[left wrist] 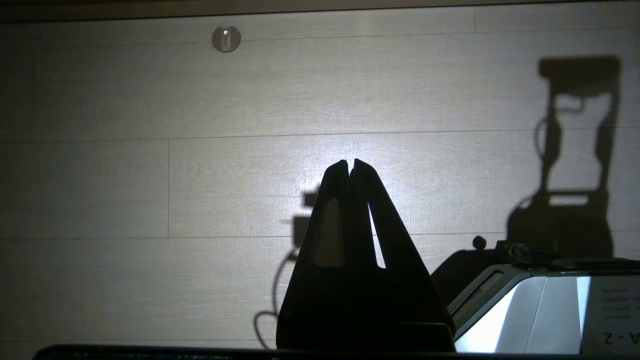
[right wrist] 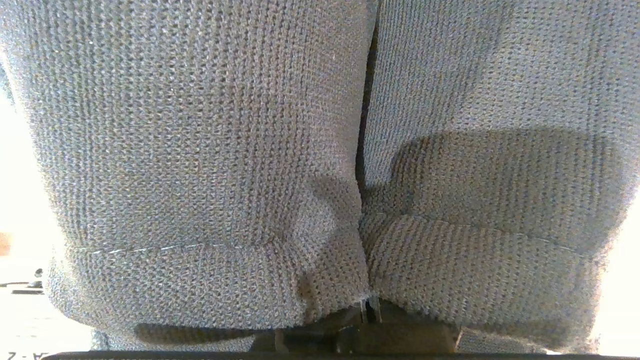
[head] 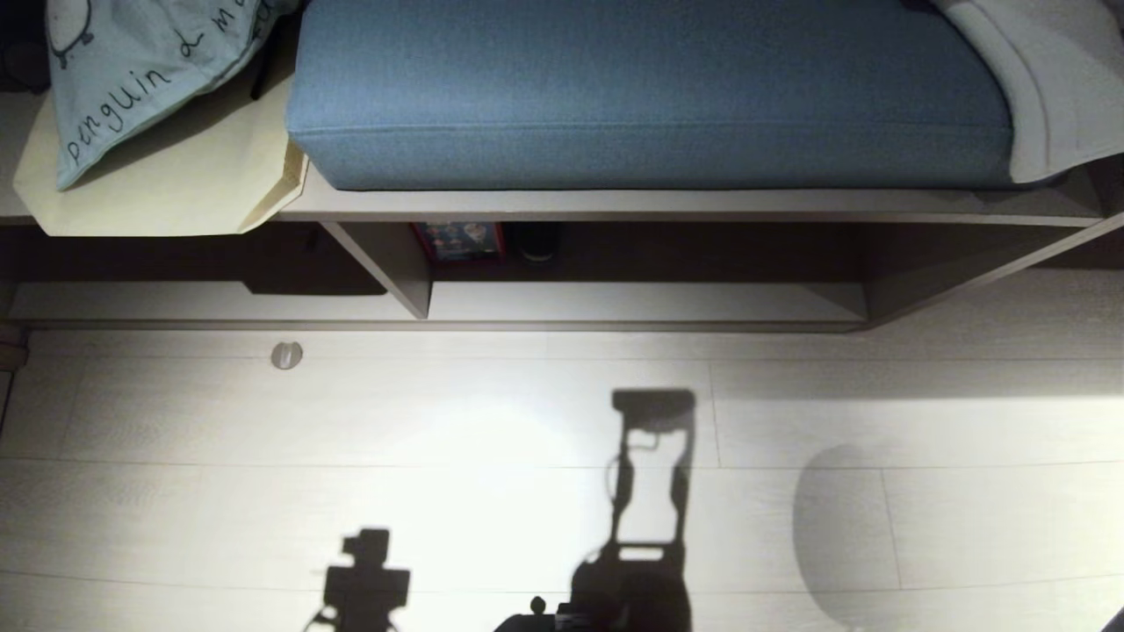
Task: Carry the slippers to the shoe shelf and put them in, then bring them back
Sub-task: Place the slippers into the shoe cabinet
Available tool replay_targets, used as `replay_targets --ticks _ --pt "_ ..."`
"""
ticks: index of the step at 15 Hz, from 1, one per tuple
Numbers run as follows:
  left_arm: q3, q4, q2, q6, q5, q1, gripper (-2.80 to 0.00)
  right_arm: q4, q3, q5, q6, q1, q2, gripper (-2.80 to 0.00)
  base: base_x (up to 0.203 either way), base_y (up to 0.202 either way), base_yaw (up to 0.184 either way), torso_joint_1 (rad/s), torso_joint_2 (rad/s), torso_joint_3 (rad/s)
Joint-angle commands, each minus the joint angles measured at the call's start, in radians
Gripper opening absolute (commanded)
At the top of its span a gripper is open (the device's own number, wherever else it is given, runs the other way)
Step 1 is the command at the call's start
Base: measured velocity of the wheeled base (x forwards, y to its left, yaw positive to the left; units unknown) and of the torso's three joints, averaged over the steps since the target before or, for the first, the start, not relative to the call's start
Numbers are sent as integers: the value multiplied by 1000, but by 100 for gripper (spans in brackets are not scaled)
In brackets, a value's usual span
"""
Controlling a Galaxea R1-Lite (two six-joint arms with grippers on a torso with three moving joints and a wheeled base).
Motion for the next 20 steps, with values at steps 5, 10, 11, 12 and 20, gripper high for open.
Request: replay_targets --ticks 5,10,11,12,20 --pt "0 1 0 0 0 0 -280 0 0 0 0 0 0 -280 0 0 0 0 0 -193" --pt "0 1 0 0 0 0 -280 0 0 0 0 0 0 -280 0 0 0 0 1 -202" --pt "0 1 0 0 0 0 -280 0 0 0 0 0 0 -280 0 0 0 7 2 -197" --pt "0 1 0 0 0 0 -280 0 0 0 0 0 0 -280 0 0 0 4 -1 -201" --pt "0 1 0 0 0 0 -280 0 0 -1 0 1 0 -280 0 0 0 2 5 -196"
